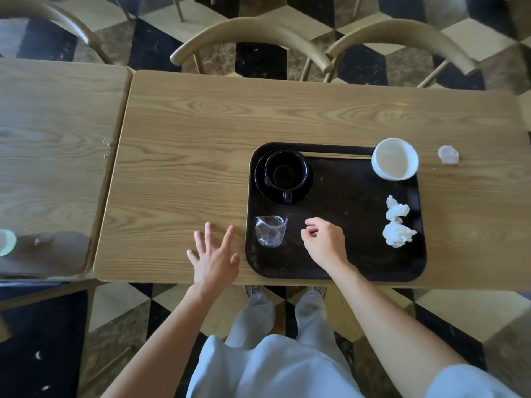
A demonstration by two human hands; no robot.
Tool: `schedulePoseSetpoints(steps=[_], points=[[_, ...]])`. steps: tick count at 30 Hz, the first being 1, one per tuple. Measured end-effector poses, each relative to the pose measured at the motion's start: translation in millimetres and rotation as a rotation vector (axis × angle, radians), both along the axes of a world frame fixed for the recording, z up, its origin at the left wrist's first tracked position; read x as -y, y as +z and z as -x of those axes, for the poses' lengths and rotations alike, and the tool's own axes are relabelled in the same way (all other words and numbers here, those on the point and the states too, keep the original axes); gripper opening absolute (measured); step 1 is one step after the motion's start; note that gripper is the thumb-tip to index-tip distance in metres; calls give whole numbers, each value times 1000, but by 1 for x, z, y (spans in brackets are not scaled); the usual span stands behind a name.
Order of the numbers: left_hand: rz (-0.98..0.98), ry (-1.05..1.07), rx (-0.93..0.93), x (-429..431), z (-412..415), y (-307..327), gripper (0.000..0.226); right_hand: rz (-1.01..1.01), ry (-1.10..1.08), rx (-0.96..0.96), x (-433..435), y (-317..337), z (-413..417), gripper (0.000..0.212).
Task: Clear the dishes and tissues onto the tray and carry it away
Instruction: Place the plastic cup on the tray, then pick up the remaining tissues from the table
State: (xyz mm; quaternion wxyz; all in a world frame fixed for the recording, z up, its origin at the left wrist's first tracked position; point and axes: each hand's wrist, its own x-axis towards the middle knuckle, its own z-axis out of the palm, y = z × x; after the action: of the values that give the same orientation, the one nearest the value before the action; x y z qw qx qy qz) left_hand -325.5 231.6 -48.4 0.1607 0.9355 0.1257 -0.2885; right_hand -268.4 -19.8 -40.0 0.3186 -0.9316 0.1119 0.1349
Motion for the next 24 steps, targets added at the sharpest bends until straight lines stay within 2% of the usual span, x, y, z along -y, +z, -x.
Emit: schedulePoseSetpoints(steps=[2,4,7,9,13,15,18,24], points=[[32,69,61,7,-2,7,66,21,-45,29,24,3,2,20],[70,88,217,21,-5,16,57,61,-85,64,53,6,2,18],[168,-44,475,57,-8,25,40,163,-134,147,99,11,3,17],[240,-164,524,89,-12,29,32,252,-155,218,131,11,6,24],[324,-345,407,155,-21,30,28,261,-160,191,181,6,19,36],[338,-363,336,183,-24,30,29,227,-148,136,197,4,24,32],[334,-357,251,216,-30,31,31,148,-157,160,212,4,26,16],[281,-326,188,255,-42,28,31,-72,-210,152,235,13,26,11]])
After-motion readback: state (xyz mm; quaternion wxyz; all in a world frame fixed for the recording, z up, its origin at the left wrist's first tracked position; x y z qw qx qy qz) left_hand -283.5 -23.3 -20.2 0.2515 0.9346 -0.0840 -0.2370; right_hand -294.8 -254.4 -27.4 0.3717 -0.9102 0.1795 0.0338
